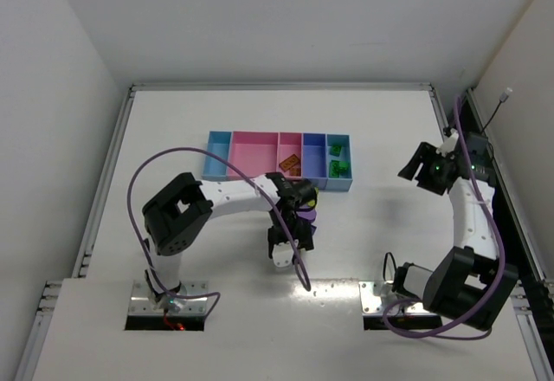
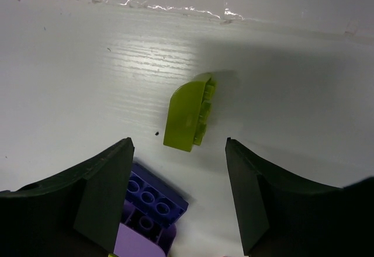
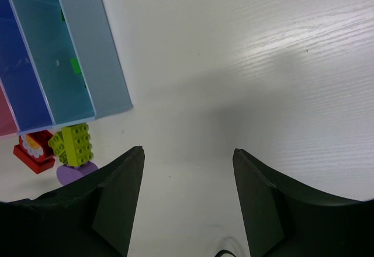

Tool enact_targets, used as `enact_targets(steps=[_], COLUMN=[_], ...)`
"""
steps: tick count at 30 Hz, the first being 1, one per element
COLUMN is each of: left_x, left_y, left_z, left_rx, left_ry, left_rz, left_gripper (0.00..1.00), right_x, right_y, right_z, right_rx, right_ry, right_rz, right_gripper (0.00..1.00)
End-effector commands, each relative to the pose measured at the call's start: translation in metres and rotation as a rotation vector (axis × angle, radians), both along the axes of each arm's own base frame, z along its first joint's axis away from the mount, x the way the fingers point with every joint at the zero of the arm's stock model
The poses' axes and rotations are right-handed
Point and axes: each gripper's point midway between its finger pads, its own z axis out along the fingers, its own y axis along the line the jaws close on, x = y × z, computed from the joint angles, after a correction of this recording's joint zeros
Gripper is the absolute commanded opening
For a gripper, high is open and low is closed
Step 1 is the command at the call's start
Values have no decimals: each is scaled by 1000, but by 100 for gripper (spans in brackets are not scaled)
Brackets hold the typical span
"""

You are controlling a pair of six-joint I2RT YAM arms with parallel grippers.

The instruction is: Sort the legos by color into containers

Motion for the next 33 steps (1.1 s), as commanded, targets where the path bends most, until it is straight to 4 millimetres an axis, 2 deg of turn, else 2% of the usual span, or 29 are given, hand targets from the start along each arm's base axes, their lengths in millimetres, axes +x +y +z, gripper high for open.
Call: enact_targets(steps=[1,5,10,13,16,17,19,20,21,22,23,24,25,26,27,29,30,31,33], left_x=[-12,-20,-24,-27,-28,-26,-27,-23,-23,-20,-21,-9,-6,-4,9,16,27,34,60], left_y=[-12,-14,-13,-15,-23,-25,-30,-33,-37,-32,-34,-39,-39,-39,-50,-57,-57,-70,-67], left_z=[4,1,-3,-6,-7,-6,-7,-1,9,10,18,28,37,54,71,103,129,157,189], left_rx=[-40,-32,-12,-3,2,0,-4,-40,-63,-67,-94,-152,-158,-199,-278,-310,-378,-451,-552], left_ry=[41,46,59,65,58,59,85,107,117,130,156,156,193,203,197,323,343,437,477], left_rz=[-55,-75,-65,-59,-8,11,70,101,128,163,189,233,316,365,423,631,717,841,1007], left_gripper=[71,57,57,49,25,11,3,0,0,0,0,0,0,0,0,0,0,0,0], right_x=[1,0,-2,0,0,0,0,1,2,3,6,7,9,13,15,25,27,32,43], right_y=[2,0,2,1,1,1,3,5,4,10,13,16,17,18,17,24,25,27,39], right_z=[7,7,4,5,5,5,6,7,10,11,17,15,20,24,25,33,37,38,44], right_rx=[9,9,20,16,16,16,22,31,24,32,41,45,48,45,34,31,20,18,8], right_ry=[-31,-31,-25,-34,-34,-34,-37,-40,-57,-60,-83,-75,-89,-96,-107,-119,-130,-136,-153], right_rz=[5,-5,1,1,1,1,6,14,14,35,60,70,77,87,94,128,145,158,210], right_gripper=[65,65,65,65,65,65,65,65,66,66,68,68,69,69,69,69,72,78,82])
